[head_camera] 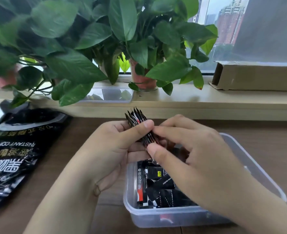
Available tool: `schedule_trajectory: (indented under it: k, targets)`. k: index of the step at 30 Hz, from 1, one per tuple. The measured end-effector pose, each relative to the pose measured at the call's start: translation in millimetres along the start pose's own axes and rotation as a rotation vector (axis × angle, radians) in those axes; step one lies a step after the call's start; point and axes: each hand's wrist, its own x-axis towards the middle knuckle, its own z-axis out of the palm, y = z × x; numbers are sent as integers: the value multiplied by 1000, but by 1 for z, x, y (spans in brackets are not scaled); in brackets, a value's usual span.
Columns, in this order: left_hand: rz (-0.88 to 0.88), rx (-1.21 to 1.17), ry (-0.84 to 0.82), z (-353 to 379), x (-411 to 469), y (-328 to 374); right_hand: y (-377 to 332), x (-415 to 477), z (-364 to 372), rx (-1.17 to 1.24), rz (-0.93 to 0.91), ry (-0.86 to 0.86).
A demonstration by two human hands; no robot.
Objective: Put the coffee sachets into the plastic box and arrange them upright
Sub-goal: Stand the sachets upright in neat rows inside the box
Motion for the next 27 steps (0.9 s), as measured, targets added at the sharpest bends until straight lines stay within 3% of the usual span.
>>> schedule_trajectory:
  k: [3, 8, 11, 14, 17, 20, 24, 27]
  targets:
    - [21, 10, 26, -1, 0, -1, 6, 0, 1, 25, -49, -130]
    - [78, 22, 78, -4, 1, 2, 13, -1, -2, 351, -55, -100]
    - [52, 27, 63, -5, 0, 4, 11, 0, -1, 312, -76, -31]
    - [63, 53, 91, -6, 1, 2, 9, 0, -3, 230, -95, -76]
    - [123, 47, 139, -9, 3, 2, 13, 1, -18, 256, -29, -45]
    - [140, 20, 167, -13, 7, 2, 26, 0, -37, -35, 79, 38]
    - [110, 40, 150, -12, 11, -4, 38, -4, -39, -421, 264, -289]
    - [97, 75, 152, -12, 13, -7, 37, -4, -33, -452, 295, -425]
